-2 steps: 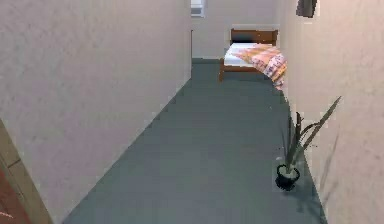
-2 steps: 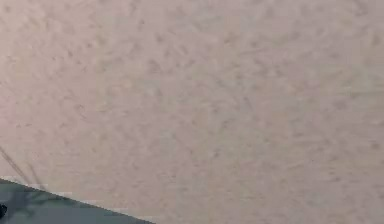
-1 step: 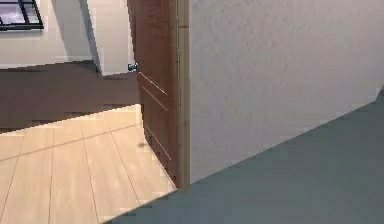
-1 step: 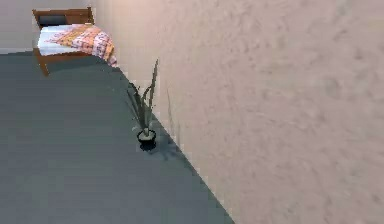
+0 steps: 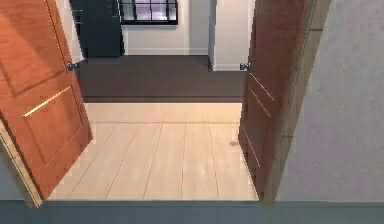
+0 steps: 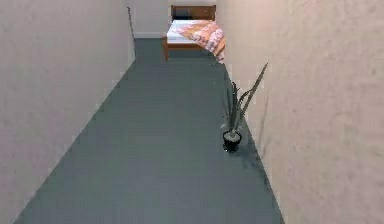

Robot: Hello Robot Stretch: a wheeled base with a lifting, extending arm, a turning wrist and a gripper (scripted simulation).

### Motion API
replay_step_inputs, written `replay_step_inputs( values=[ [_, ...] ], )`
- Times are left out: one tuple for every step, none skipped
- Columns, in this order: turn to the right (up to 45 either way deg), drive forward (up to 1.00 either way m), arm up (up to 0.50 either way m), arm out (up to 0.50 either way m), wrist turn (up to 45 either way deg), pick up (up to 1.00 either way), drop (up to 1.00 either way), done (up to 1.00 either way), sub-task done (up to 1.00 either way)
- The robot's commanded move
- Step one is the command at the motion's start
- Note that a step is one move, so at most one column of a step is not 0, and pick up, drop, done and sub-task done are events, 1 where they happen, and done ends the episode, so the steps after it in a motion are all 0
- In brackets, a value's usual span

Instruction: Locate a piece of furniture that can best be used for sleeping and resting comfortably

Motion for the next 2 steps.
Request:
replay_step_inputs(
  values=[
    [0.0, 0.05, 0.0, 0.0, 0.0, 0.0, 0.0, 0.0, 0.0],
    [45.0, 0.0, 0.0, 0.0, 0.0, 0.0, 0.0, 0.0, 0.0]
  ],
)
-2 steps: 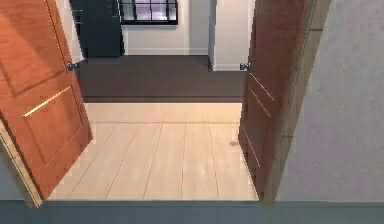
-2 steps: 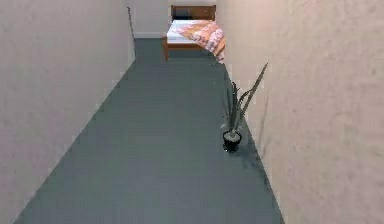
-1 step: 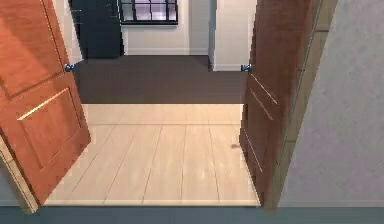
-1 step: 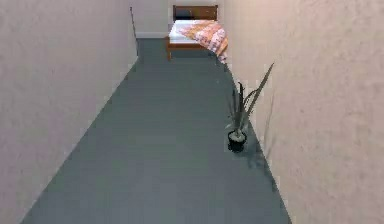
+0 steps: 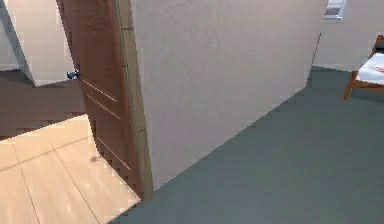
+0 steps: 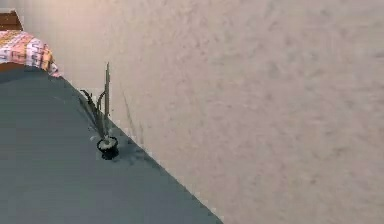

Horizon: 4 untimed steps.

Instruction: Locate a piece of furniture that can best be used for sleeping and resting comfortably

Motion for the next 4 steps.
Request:
replay_step_inputs(
  values=[
    [33.0, 0.0, 0.0, 0.0, 0.0, 0.0, 0.0, 0.0, 0.0],
    [0.0, 1.0, 0.0, 0.0, 0.0, 0.0, 0.0, 0.0, 0.0],
    [6.0, 0.0, 0.0, 0.0, 0.0, 0.0, 0.0, 0.0, 0.0],
    [0.0, 0.35, 0.0, 0.0, 0.0, 0.0, 0.0, 0.0, 0.0]
  ],
)
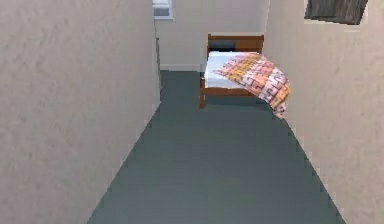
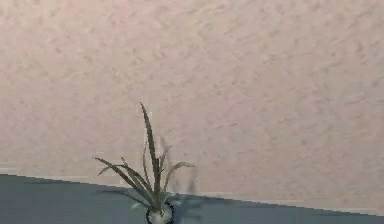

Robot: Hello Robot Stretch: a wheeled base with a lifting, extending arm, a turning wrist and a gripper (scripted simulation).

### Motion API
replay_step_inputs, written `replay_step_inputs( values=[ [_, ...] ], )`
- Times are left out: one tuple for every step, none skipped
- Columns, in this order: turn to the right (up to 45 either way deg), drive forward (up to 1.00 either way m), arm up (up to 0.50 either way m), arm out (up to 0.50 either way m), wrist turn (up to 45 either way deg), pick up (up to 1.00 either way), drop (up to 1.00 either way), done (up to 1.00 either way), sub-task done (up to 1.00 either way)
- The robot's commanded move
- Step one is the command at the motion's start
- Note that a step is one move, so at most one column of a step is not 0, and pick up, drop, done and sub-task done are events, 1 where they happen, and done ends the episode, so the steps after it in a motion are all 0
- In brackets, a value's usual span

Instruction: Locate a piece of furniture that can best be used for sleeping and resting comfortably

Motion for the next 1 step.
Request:
replay_step_inputs(
  values=[
    [6.0, 0.0, 0.0, 0.0, 0.0, 0.0, 0.0, 0.0, 0.0]
  ],
)
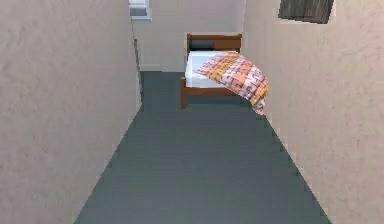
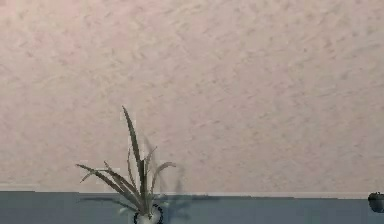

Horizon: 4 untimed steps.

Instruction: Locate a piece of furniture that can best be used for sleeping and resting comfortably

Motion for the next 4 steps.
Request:
replay_step_inputs(
  values=[
    [0.0, 0.6, 0.0, 0.0, 0.0, 0.0, 0.0, 0.0, 0.0],
    [12.0, 0.0, 0.0, 0.0, 0.0, 0.0, 0.0, 0.0, 0.0],
    [0.0, 1.0, 0.0, 0.0, 0.0, 0.0, 0.0, 0.0, 0.0],
    [3.0, 0.0, 0.0, 0.0, 0.0, 0.0, 0.0, 0.0, 0.0]
  ],
)
